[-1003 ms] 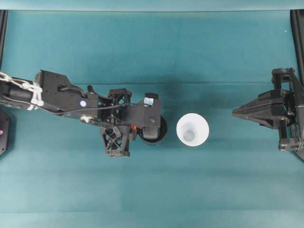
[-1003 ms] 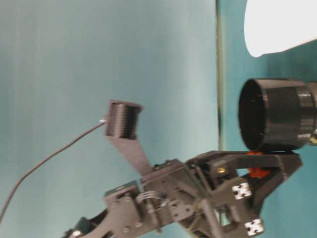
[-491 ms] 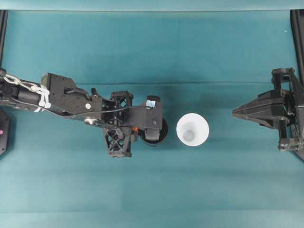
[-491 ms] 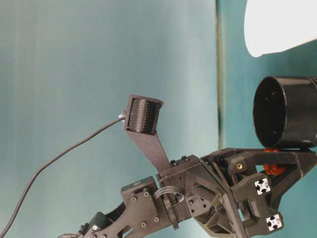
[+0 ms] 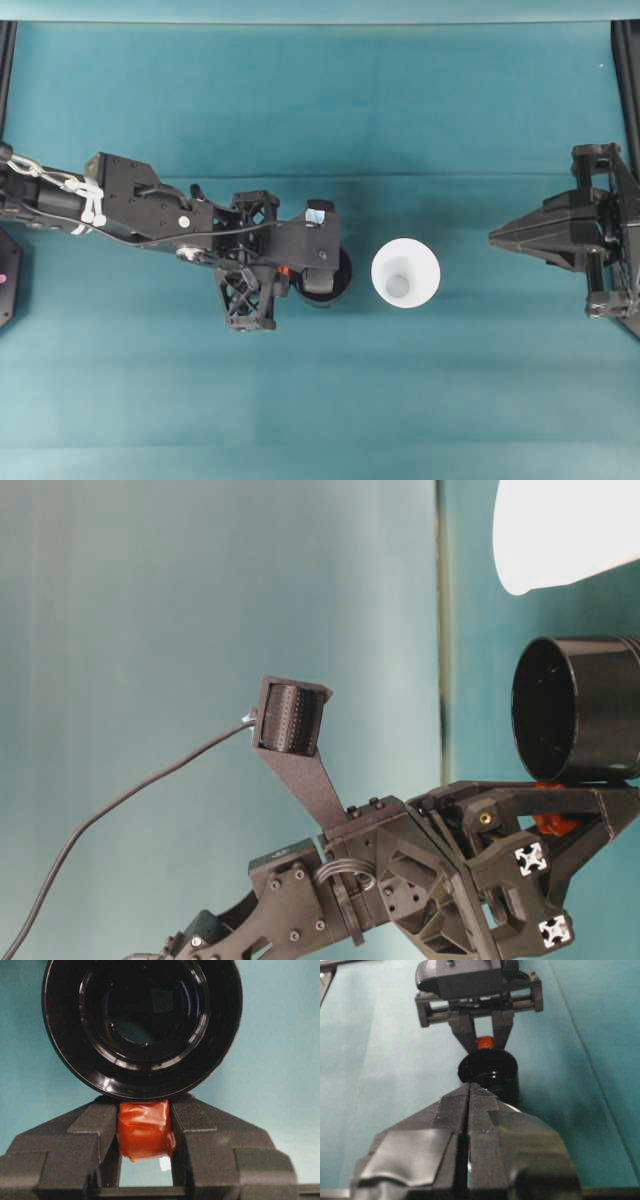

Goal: Put the paper cup into the moved red handle cup holder.

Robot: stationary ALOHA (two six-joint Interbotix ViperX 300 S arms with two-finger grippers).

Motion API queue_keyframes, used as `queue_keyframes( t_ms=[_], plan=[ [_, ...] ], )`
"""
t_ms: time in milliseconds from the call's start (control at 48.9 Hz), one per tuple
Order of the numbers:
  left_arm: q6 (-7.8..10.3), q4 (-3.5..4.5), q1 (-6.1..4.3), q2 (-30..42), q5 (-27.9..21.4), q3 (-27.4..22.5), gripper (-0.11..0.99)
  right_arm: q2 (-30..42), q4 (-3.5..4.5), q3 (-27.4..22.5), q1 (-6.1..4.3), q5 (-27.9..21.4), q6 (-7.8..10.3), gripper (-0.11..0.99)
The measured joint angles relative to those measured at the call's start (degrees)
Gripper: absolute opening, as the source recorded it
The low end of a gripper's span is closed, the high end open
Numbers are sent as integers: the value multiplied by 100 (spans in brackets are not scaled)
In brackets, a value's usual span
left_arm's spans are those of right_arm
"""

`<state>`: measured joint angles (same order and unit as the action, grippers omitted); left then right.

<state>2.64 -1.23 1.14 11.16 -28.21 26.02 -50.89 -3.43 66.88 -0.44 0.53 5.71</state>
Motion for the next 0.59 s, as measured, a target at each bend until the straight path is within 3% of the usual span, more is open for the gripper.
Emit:
queue_keyframes(
  t_ms=[123,205,450,593],
  plan=[
    [-9,0,18,0,9,9,83,0,0,0,-9,0,0,-11],
    [-9,0,35,0,44,9,97,9,0,0,-9,-9,0,-11],
    [-9,-9,18,-62,114,9,97,9,0,0,-9,-220,0,-11],
    [-44,-9,-18,-404,97,26,97,9,-18,-9,-26,-554,105,-11]
  ],
)
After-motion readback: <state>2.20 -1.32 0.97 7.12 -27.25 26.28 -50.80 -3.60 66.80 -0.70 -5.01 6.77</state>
